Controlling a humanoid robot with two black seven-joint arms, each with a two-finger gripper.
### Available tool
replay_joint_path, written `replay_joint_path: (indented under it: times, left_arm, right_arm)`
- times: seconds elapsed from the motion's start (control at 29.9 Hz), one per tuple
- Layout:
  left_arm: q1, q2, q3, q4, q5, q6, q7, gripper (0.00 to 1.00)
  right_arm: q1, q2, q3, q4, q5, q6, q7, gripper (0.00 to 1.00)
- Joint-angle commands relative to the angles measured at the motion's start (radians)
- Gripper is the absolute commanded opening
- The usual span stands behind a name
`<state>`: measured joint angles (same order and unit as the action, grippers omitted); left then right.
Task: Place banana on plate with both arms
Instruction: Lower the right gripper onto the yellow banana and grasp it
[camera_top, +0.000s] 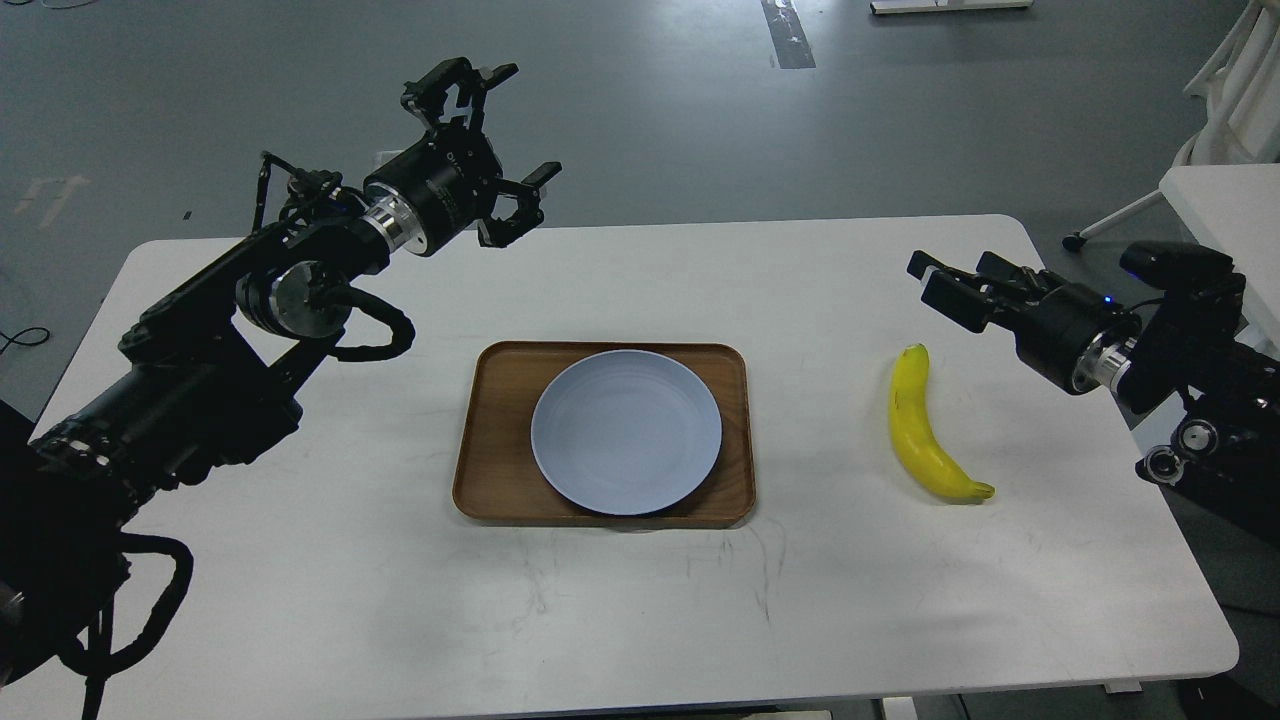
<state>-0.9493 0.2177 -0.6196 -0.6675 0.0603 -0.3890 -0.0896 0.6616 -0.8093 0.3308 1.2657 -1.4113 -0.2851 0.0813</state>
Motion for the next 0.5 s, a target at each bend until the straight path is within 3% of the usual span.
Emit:
replay_joint_path:
  times: [0.0, 0.17, 0.47]
  left_arm:
    - [0.011, -0.001, -0.002, 0.000, 0.001, 0.002, -0.004, 0.99]
    - [0.007, 0.008, 0.000, 0.000, 0.001, 0.002, -0.001, 0.99]
    - [0.009, 0.015, 0.015, -0.015, 0.016, 0.004, 0.004, 0.99]
  right_arm:
    - [-0.043, 0.045, -0.010, -0.009, 0.006, -0.034, -0.054, 0.97]
    - [-0.063, 0.058, -0.013, -0.023, 0.008, -0.034, -0.086, 0.97]
    - [-0.091, 0.067, -0.013, -0.019, 0.029, -0.029, -0.087, 0.98]
